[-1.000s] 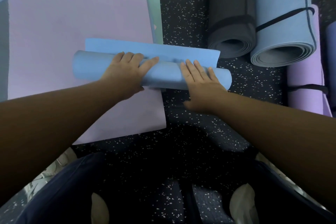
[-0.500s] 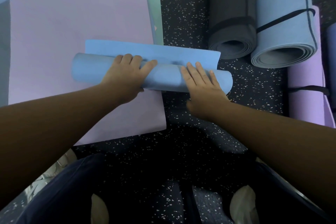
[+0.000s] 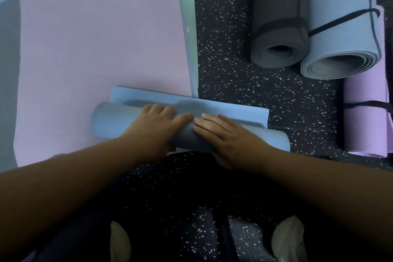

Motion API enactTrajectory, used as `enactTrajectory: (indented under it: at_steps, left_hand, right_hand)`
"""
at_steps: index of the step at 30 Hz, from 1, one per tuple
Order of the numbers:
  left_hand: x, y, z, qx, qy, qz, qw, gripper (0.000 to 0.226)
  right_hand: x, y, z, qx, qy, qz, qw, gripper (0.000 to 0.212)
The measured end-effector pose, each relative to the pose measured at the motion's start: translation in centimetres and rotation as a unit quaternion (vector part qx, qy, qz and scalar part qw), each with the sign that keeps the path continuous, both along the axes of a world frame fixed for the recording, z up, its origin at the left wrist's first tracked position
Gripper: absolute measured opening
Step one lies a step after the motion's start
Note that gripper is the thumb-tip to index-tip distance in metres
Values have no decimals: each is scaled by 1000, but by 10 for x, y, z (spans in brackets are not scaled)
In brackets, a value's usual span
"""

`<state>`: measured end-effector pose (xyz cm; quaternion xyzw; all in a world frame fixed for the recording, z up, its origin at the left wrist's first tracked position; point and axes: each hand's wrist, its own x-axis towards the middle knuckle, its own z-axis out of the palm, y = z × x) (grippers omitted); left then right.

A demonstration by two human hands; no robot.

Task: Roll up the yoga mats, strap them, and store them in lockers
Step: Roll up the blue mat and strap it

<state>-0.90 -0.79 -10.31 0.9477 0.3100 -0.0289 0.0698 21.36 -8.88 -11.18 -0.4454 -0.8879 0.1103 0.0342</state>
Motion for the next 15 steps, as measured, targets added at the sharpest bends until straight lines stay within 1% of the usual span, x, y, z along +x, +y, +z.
enactTrajectory:
  at_steps: [3,6,7,9,11,13,15]
  left_hand:
    - [1,-1,0,-34,31,-5,999,87]
    - [7,4,4,-85,88,0,992,87]
    - [7,5,4,-94,92,-1,991,88]
    - [6,5,5,-69,72,-28,995,95]
    - [1,6,-2,-41,27,-35,998,96]
    - [-1,7,-7,-28,1,-39,999,89]
    - [0,8,-6,-28,-27,-27,999,77]
  right_hand:
    - [7,2,-3,-6,-1,14,1000,59]
    - [10,4,-5,11,7,10,1000,54]
    - [10,4,-6,21,16,8,1000,52]
    - [10,4,-6,40,28,2,999,51]
    - [10,5,-5,44,15,-2,999,53]
    - [12,9,-3,35,-9,-11,999,54]
    - [16,14,-3,19,-7,-27,999,55]
